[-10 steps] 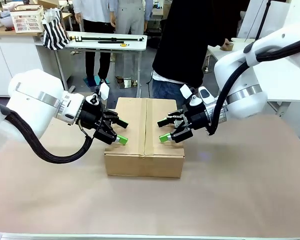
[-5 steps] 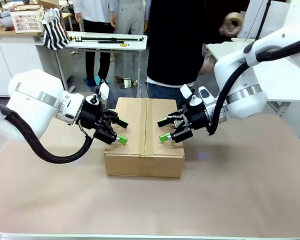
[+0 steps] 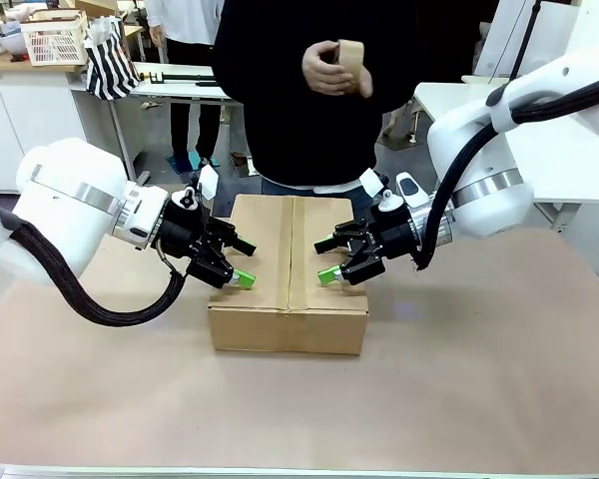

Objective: Pack the gift set into the box.
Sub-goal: Press and hold the closed box until the human finishes sealing it.

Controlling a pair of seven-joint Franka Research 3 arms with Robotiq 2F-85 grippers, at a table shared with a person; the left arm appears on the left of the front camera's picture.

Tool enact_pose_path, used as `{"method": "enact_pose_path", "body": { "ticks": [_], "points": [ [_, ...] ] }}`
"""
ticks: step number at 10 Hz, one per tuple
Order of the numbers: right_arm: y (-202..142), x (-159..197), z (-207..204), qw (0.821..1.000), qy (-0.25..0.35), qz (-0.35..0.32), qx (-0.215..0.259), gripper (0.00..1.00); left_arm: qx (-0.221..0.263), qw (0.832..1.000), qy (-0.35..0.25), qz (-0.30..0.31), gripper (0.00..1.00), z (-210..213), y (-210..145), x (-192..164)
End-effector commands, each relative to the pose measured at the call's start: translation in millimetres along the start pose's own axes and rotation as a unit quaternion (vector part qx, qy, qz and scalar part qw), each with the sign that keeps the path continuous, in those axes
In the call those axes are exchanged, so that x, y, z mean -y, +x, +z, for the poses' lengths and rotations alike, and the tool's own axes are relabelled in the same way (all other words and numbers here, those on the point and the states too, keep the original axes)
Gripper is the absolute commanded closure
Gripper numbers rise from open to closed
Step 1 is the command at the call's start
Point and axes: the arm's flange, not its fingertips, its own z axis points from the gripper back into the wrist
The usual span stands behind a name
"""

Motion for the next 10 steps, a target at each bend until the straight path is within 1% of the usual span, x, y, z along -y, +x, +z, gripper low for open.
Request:
{"method": "enact_pose_path", "body": {
  "ticks": [1,10],
  "points": [
    [-2.4,0.3,-0.5,1.000,-0.001,-0.002,-0.002,0.00,-0.003,1.000,-0.002,-0.001,0.00,-0.3,-1.7,0.7],
    [-2.4,0.3,-0.5,1.000,-0.001,-0.002,-0.002,0.00,-0.003,1.000,-0.002,-0.001,0.00,-0.3,-1.7,0.7]
  ]
}}
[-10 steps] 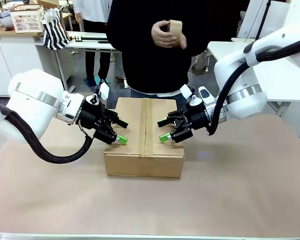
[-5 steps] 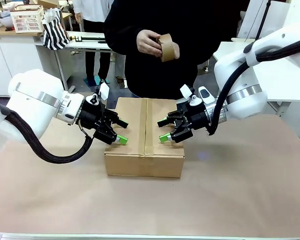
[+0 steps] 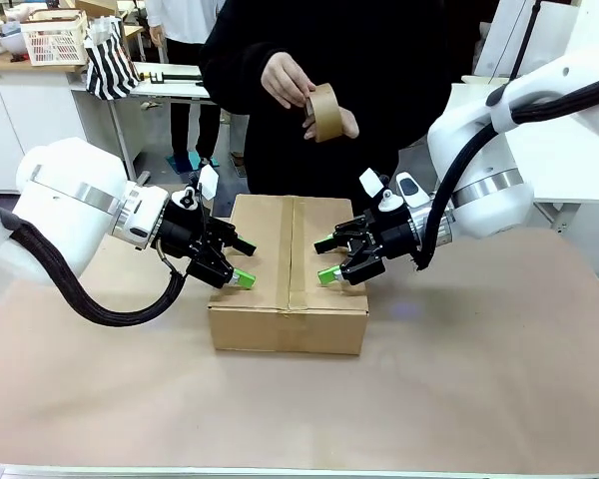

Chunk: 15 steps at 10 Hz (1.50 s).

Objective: Pack the gift set into the box.
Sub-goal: Press and hold the closed box until the human finishes sealing it.

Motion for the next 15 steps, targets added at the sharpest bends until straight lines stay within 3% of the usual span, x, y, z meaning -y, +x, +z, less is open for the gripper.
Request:
{"method": "enact_pose_path", "body": {
  "ticks": [1,15],
  "points": [
    [-2.4,0.3,-0.5,1.000,-0.001,-0.002,-0.002,0.00,-0.003,1.000,-0.002,-0.001,0.00,-0.3,-1.7,0.7],
    [-2.4,0.3,-0.5,1.000,-0.001,-0.002,-0.002,0.00,-0.003,1.000,-0.002,-0.001,0.00,-0.3,-1.7,0.7]
  ]
}}
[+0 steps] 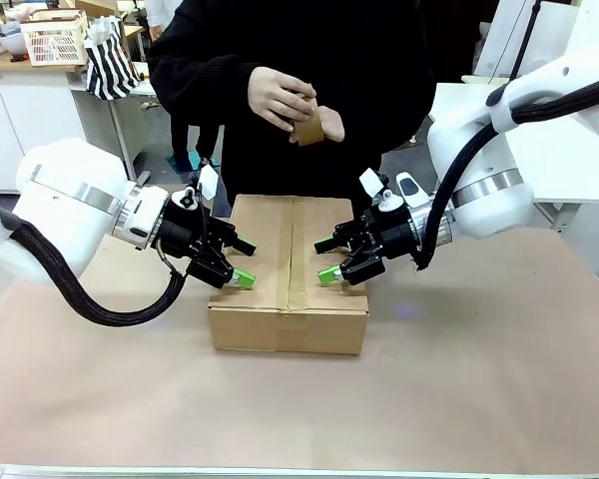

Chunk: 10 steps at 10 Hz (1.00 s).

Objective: Pack the gift set into the box.
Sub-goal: Press and hold the closed box until the human finishes sealing it.

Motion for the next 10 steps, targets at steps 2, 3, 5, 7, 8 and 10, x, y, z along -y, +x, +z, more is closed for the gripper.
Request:
{"method": "enact_pose_path", "body": {
  "ticks": [2,3,5,7,8,10],
  "points": [
    [-2.4,0.3,-0.5,1.000,-0.001,-0.002,-0.002,0.00,-0.003,1.000,-0.002,-0.001,0.00,-0.3,-1.7,0.7],
    [-2.4,0.3,-0.5,1.000,-0.001,-0.002,-0.002,0.00,-0.003,1.000,-0.002,-0.001,0.00,-0.3,-1.7,0.7],
    [-2.4,0.3,-0.5,1.000,-0.001,-0.002,-0.002,0.00,-0.003,1.000,-0.002,-0.001,0.00,-0.3,-1.7,0.7],
    [-2.4,0.3,-0.5,1.000,-0.001,-0.002,-0.002,0.00,-0.003,1.000,-0.002,-0.001,0.00,-0.3,-1.7,0.7],
    [-2.4,0.3,-0.5,1.000,-0.001,-0.002,-0.002,0.00,-0.003,1.000,-0.002,-0.001,0.00,-0.3,-1.7,0.7],
    [-2.4,0.3,-0.5,1.000,-0.001,-0.002,-0.002,0.00,-0.003,1.000,-0.002,-0.001,0.00,-0.3,-1.7,0.7]
  ]
}}
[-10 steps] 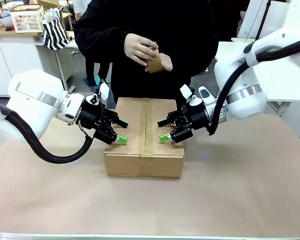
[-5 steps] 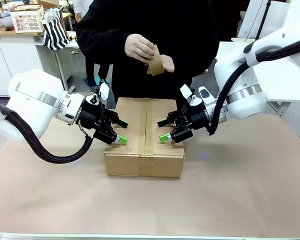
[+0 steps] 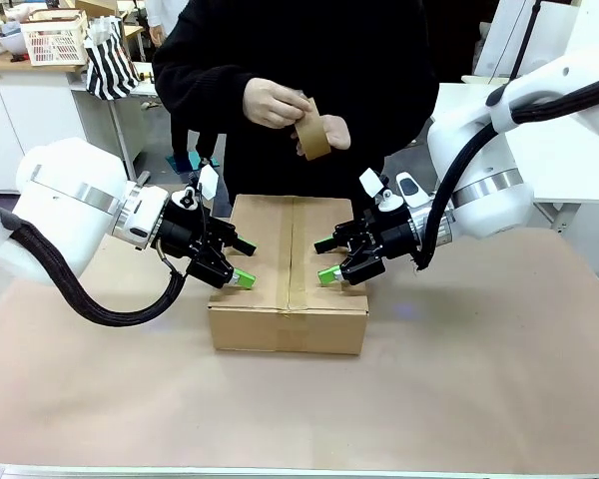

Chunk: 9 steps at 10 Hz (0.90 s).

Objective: Pack the gift set into the box.
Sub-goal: Press and hold the closed box until the human finishes sealing it.

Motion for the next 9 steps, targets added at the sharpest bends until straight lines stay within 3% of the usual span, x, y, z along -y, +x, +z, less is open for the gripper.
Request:
{"method": "enact_pose_path", "body": {
  "ticks": [1,9],
  "points": [
    [-2.4,0.3,-0.5,1.000,-0.001,-0.002,-0.002,0.00,-0.003,1.000,-0.002,-0.001,0.00,-0.3,-1.7,0.7],
    [-2.4,0.3,-0.5,1.000,-0.001,-0.002,-0.002,0.00,-0.003,1.000,-0.002,-0.001,0.00,-0.3,-1.7,0.7]
  ]
}}
